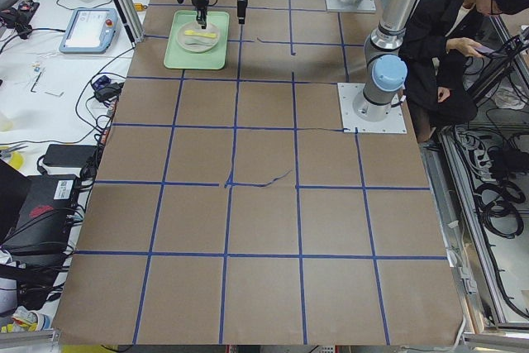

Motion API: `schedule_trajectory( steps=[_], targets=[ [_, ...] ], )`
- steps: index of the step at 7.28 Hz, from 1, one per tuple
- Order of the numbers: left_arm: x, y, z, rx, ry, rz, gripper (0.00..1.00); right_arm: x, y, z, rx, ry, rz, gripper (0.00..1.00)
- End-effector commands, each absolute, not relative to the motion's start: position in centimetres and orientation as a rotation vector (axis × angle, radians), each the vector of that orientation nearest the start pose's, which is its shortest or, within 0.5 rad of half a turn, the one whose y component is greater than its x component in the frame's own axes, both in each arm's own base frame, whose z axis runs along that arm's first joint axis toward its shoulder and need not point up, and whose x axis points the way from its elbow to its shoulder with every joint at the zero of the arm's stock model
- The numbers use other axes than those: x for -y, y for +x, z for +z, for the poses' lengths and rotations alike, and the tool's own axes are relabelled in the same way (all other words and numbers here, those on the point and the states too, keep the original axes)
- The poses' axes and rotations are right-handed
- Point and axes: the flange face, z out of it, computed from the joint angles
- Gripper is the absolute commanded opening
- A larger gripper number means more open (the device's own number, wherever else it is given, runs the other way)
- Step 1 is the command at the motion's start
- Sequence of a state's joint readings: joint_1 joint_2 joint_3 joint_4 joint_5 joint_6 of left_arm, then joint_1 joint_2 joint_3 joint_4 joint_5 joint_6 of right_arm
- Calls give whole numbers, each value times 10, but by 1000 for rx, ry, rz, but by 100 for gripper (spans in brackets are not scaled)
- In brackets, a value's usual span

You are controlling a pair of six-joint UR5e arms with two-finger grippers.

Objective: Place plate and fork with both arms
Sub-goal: 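Close the right gripper on the yellow fork's handle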

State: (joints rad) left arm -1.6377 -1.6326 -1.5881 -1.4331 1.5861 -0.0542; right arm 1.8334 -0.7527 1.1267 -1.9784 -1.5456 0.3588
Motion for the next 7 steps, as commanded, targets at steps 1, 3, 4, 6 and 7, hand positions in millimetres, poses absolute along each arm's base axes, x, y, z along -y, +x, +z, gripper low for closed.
schedule_trajectory(
  steps=[1, 3, 4, 6, 7],
  targets=[
    [513, -167, 461, -3128, 21, -88, 100, 718, 339, 209, -3070, 229, -26, 32],
    [512, -167, 461, -3130, 16, -85, 100, 720, 340, 197, -3060, 249, -53, 35],
    [512, -167, 461, -3130, 19, -83, 100, 719, 339, 186, -3065, 243, -34, 36],
    [512, -167, 460, -3130, 19, -80, 100, 719, 339, 187, -3067, 246, -37, 31],
    [512, -167, 461, -3130, 19, -83, 100, 718, 339, 186, -3071, 237, -34, 24]
  ],
)
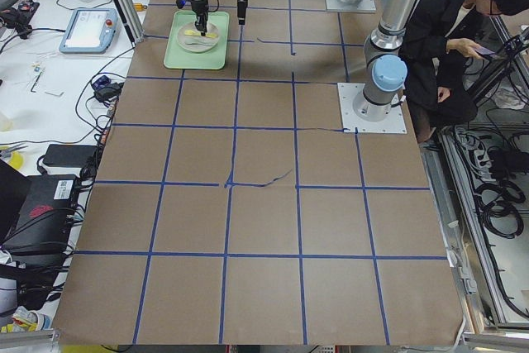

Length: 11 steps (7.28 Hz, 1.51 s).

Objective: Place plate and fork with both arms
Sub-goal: 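Lift the fork out and set it on the tray beside the plate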

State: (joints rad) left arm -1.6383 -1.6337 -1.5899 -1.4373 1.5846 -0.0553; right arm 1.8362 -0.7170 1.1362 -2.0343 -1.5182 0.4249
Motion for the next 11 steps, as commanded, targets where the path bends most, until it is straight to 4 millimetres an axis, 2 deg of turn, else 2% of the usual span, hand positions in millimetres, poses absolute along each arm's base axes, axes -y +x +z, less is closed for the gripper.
schedule_trajectory(
  steps=[1, 2, 3, 4, 5, 6, 7, 8, 9, 10, 11],
  targets=[
    [512, -167, 461, -3130, 19, -83, 100, 718, 338, 187, -3076, 233, -34, 8],
    [512, -167, 461, -3130, 19, -83, 100, 717, 337, 192, -3082, 210, -45, 6],
    [512, -167, 461, -3130, 19, -83, 100, 716, 334, 212, -3081, 174, -76, 6],
    [512, -167, 460, -3130, 19, -80, 100, 718, 322, 227, -3097, 121, -108, 6],
    [513, -167, 460, -3130, 19, -80, 100, 726, 300, 233, -3107, 104, -126, 6],
    [513, -167, 460, -3128, 19, -83, 100, 724, 279, 225, -3122, 60, -75, 6],
    [514, -164, 460, -3125, 18, -83, 100, 715, 250, 222, -3123, 5, -27, 6],
    [514, -164, 460, -3127, 16, -83, 100, 708, 242, 212, -3119, 7, 5, 6],
    [514, -163, 460, -3125, 16, -83, 100, 706, 238, 211, -3119, 12, 10, 7],
    [514, -163, 462, -3125, 16, -90, 100, 708, 239, 199, -3117, 19, 18, 9],
    [514, -163, 461, -3125, 18, -88, 100, 710, 239, 195, -3116, 21, 4, 16]
  ],
)
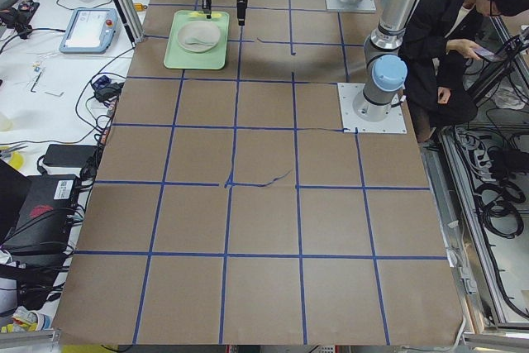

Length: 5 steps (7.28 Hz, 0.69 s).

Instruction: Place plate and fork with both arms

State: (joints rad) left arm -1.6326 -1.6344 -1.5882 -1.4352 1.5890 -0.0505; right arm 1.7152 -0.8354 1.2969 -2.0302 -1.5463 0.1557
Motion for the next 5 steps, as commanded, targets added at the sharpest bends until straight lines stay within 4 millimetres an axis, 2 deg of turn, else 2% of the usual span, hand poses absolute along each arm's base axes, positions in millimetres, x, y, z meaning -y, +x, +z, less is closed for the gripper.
schedule_trajectory(
  steps=[1, 2, 3, 4, 5],
  targets=[
    [514, -163, 461, -3125, 18, -88, 100, 711, 239, 194, -3115, 21, -13, 25],
    [514, -163, 461, -3125, 18, -88, 100, 710, 239, 200, -3114, 28, -22, 94],
    [514, -163, 461, -3125, 18, -88, 100, 704, 237, 230, -3121, 7, -60, 100],
    [514, -163, 462, -3125, 16, -90, 100, 681, 224, 263, -3141, 17, 50, 100],
    [513, -163, 462, -3127, 16, -90, 100, 642, 205, 322, -3144, 36, 82, 100]
  ],
)
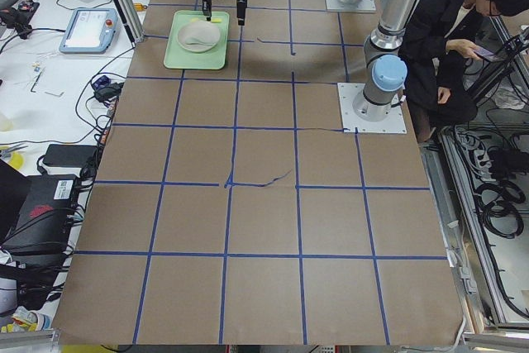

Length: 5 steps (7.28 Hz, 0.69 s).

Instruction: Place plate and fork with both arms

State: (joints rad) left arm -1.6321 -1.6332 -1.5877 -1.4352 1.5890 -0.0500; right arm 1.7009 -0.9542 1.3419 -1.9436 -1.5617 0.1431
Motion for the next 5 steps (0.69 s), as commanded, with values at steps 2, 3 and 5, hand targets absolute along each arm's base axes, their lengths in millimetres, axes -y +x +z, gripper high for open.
schedule_trajectory(
  steps=[2, 3, 5],
  targets=[
    [513, -164, 461, -3125, 14, -85, 100, 556, 181, 415, -3118, 78, -58, 100],
    [513, -164, 462, -3124, 14, -88, 100, 516, 177, 436, -3117, 83, -68, 100],
    [513, -164, 460, -3121, 13, -81, 100, 470, 168, 464, -3142, 89, -78, 100]
  ],
)
